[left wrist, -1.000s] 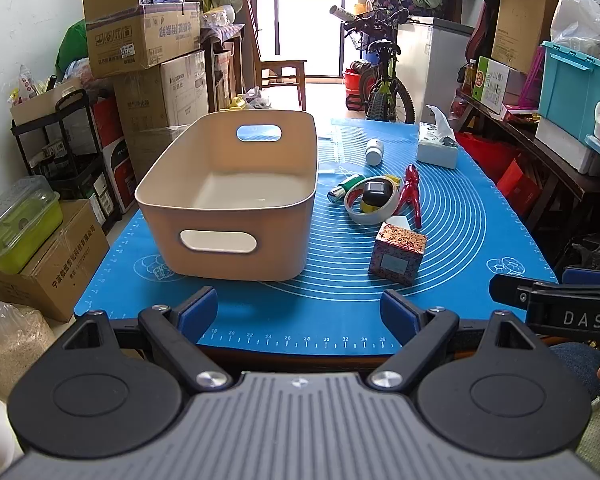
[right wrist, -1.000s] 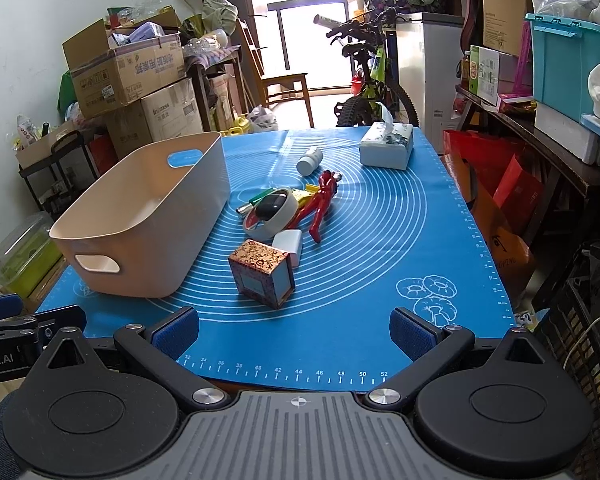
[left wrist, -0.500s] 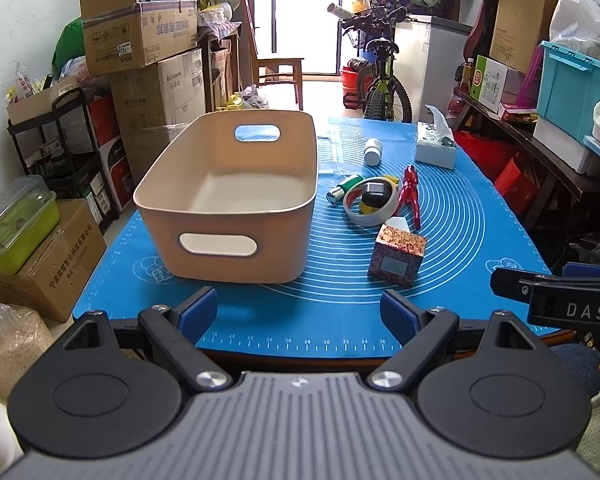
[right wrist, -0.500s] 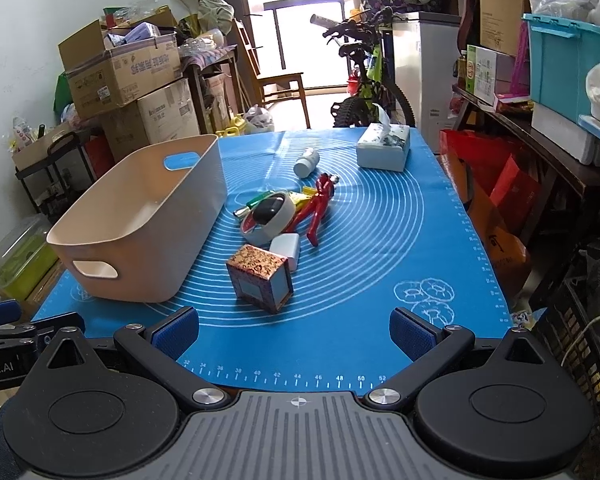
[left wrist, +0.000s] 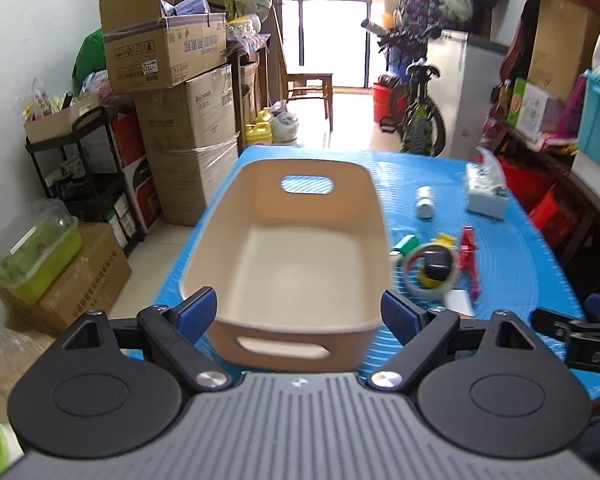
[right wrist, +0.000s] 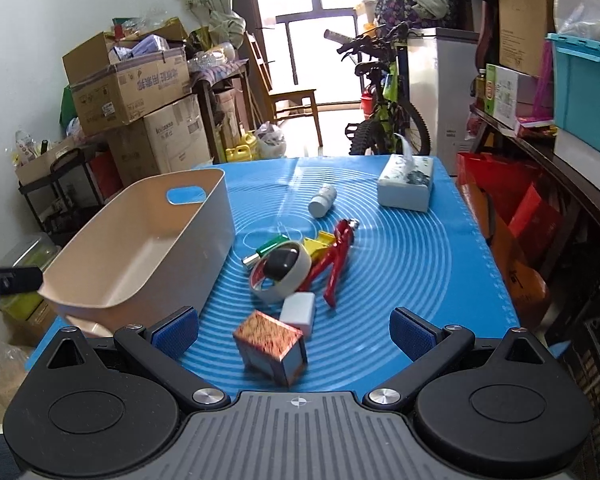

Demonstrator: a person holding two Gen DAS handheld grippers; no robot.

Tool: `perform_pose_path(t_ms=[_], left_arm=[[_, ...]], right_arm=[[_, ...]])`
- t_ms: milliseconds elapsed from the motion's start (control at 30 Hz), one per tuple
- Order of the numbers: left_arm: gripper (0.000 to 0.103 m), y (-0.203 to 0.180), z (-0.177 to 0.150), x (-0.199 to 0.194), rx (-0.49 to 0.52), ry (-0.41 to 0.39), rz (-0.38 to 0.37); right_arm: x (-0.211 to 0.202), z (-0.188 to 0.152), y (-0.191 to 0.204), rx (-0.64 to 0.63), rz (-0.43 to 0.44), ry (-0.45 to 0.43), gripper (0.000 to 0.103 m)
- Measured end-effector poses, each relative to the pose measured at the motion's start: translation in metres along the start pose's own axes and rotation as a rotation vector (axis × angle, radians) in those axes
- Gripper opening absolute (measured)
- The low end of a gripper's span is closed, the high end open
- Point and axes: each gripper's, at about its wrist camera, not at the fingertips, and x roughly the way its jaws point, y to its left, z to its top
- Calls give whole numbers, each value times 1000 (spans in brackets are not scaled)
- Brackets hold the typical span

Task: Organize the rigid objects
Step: 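Clamp the beige basket rim with the left tool while the right tool grasps the red floral box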

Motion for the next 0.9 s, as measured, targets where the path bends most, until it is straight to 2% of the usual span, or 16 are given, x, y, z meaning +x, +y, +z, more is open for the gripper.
perform_pose_path(t_ms=[100, 200, 333, 400, 500, 600, 667, 700, 733, 767, 900], left_arm=[[89, 9, 13, 19, 36, 16, 43], [89, 24, 26, 39, 27, 28, 85], [89, 45, 41, 76, 8, 128, 95], [89, 56, 43, 92, -14, 184, 77], [88, 68, 43, 109, -42, 230, 70], [79, 75, 36, 125, -63, 277, 69], [69, 80, 29, 136, -78, 319, 56], [67, 81, 28, 140, -82, 337, 48], [61, 83, 24, 143, -86, 356, 39], [53, 83, 21, 146, -93, 366, 34], [40, 89, 14, 152, -112, 401, 34]], right_arm=[[22, 7, 0, -5, 16, 21, 101], [45, 10, -1, -4, 28, 57, 100], [71, 8, -4, -27, 42, 114, 101], [80, 5, -5, -53, 35, 135, 101], [90, 6, -4, -69, 51, 172, 100], [103, 8, -1, -83, 73, 207, 100], [112, 7, 1, -110, 88, 233, 100], [117, 6, 3, -128, 92, 249, 98], [122, 5, 5, -146, 93, 265, 94], [126, 4, 8, -161, 91, 281, 92], [134, 0, 16, -219, 100, 302, 91]])
